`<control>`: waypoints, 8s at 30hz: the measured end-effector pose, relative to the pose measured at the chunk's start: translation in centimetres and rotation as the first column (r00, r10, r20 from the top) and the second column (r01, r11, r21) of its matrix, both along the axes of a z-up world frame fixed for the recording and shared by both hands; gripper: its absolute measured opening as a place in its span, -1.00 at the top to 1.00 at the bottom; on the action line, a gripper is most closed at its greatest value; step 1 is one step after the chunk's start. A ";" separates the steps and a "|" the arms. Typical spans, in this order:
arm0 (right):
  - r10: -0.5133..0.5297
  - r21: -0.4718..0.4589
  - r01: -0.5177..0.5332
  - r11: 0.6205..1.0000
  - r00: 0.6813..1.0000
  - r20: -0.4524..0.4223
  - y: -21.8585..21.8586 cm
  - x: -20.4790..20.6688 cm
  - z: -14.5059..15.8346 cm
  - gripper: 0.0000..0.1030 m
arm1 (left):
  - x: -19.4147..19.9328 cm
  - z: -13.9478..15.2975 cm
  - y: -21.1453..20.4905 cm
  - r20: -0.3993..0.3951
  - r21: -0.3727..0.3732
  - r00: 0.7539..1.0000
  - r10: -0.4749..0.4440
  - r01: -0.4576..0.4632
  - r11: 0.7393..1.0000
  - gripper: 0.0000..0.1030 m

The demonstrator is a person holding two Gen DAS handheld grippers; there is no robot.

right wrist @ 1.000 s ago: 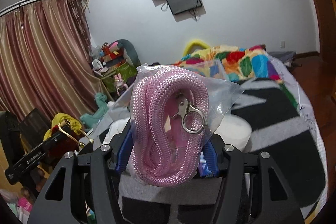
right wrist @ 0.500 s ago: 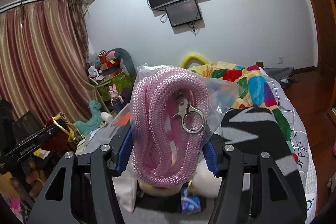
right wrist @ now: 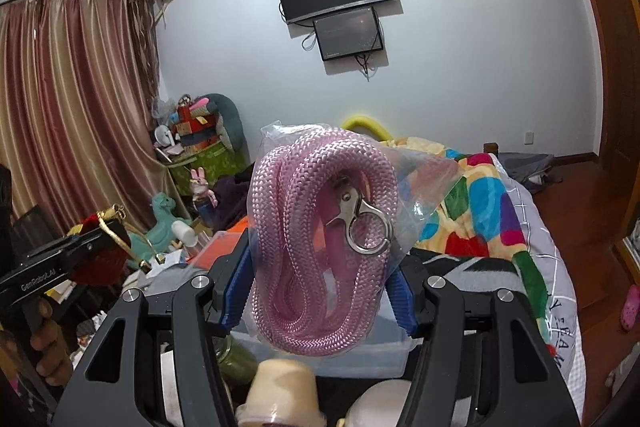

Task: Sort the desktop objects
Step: 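Lower pink rope into clear box with right tool while left tool releases red pouch inside, then grasp white drawstring pouch with left tool while right tool approaches white powder jar, then grasp white powder jar with right tool while left tool lifts white pouch, then place white pouch into box with left tool while right tool lowers white jar inside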

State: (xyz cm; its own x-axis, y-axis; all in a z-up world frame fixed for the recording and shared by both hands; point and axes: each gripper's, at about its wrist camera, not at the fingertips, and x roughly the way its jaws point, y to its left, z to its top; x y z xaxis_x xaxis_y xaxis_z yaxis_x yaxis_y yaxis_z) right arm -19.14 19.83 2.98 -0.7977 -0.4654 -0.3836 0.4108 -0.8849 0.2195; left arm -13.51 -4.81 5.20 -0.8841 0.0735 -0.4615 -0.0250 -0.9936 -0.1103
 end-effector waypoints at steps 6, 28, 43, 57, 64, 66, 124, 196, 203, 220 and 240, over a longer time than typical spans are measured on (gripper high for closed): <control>0.023 0.005 -0.023 1.000 0.998 0.061 -0.3 -2.0 -1.1 -0.07 | -3.0 -1.8 0.6 0.062 0.001 0.998 -0.005 0.005 1.000 0.38; 0.049 0.017 -0.055 0.998 0.969 0.244 -3.1 -5.5 -5.5 -0.07 | -6.1 -8.2 1.9 0.212 -0.018 0.977 0.010 -0.006 1.000 0.29; 0.047 -0.073 -0.033 0.997 0.977 0.207 -0.3 -2.7 -4.1 -0.16 | -2.6 -5.4 3.2 0.117 -0.058 0.993 0.019 -0.013 0.998 -0.70; -0.109 -0.033 0.113 0.993 0.987 0.119 3.5 3.1 -4.2 -0.62 | 3.6 -4.2 1.9 0.046 0.026 0.999 0.023 -0.025 0.999 -0.88; -0.163 0.028 0.161 0.987 0.981 0.102 5.0 4.9 -4.9 -0.63 | 5.3 -5.9 2.5 0.081 0.053 0.996 0.042 -0.046 0.998 -0.88; -0.189 0.048 0.185 0.982 0.977 0.102 5.4 4.9 -5.3 -0.63 | 5.9 -6.3 3.0 0.082 0.051 0.996 0.041 -0.045 0.998 -0.88; 0.066 0.005 -0.069 0.998 0.967 0.245 5.0 3.2 -11.1 -0.21 | 4.0 -12.7 8.7 0.261 0.026 0.965 0.009 -0.016 1.000 -0.90; 0.169 0.034 -0.173 0.984 0.979 0.110 -0.5 -2.2 -3.8 -0.21 | -5.2 -5.1 2.8 0.121 0.134 0.991 -0.051 0.035 0.990 -0.06; 0.169 0.057 -0.179 0.982 0.975 0.144 -1.9 -3.5 -4.9 -0.21 | -6.5 -7.3 2.8 0.177 0.156 0.982 -0.061 0.034 0.987 -0.06; 0.155 0.145 -0.177 0.973 0.976 0.153 -4.6 -3.6 -6.2 -0.21 | -6.4 -8.0 3.5 0.193 0.139 0.978 -0.080 0.054 0.989 -0.42; 0.045 0.143 -0.051 0.988 0.998 0.043 -1.7 3.4 -5.0 -0.52 | -3.1 -6.2 3.2 0.110 0.162 0.993 -0.046 0.027 0.986 -0.62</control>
